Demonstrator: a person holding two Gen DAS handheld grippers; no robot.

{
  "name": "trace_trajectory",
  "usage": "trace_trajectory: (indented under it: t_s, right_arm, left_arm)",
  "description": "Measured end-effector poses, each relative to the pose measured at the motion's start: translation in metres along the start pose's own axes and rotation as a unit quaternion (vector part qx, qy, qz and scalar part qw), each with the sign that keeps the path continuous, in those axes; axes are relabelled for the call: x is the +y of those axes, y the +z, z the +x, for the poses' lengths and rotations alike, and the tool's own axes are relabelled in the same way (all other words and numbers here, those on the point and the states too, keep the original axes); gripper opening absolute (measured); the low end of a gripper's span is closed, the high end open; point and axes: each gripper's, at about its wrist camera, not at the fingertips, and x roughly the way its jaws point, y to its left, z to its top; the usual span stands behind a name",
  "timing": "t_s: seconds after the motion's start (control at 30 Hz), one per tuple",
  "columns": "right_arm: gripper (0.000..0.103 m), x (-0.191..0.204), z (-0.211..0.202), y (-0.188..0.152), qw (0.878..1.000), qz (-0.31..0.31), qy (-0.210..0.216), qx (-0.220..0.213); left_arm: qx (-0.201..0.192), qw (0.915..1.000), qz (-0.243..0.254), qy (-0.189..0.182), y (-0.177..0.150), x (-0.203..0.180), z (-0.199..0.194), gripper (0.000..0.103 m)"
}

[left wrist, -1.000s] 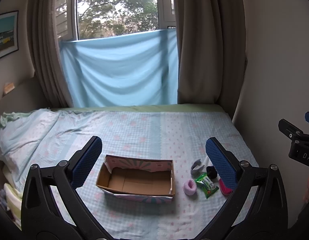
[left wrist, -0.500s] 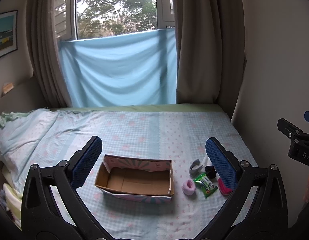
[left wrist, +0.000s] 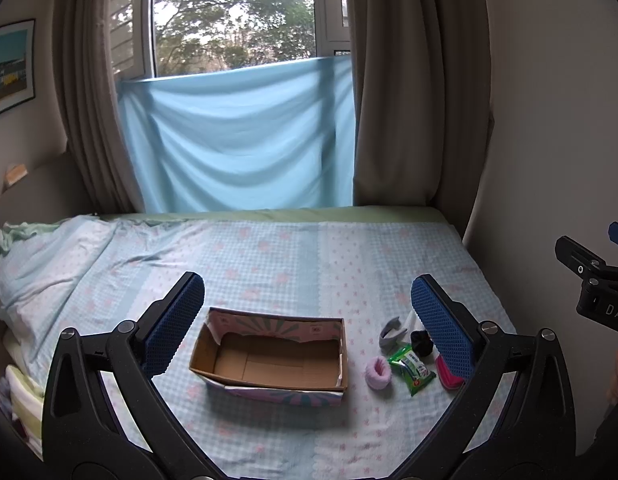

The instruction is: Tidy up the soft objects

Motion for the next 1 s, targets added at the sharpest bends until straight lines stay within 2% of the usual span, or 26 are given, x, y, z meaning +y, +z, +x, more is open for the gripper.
trace_trajectory:
  t_s: [0.63, 1.0]
  right_arm:
    - [0.103, 0.001, 0.001, -0.001, 1.000, 0.000, -0.002, 0.001]
    - [0.103, 0.000, 0.009, -0.002, 1.000, 0.004, -0.003, 0.010]
  left_arm:
    - [0.003, 1.0000, -0.001, -0.002, -0.004, 0.000, 0.003, 0.103]
    - [0.018, 0.9998, -0.006, -0.001, -0.001, -0.002, 0.017, 0.103]
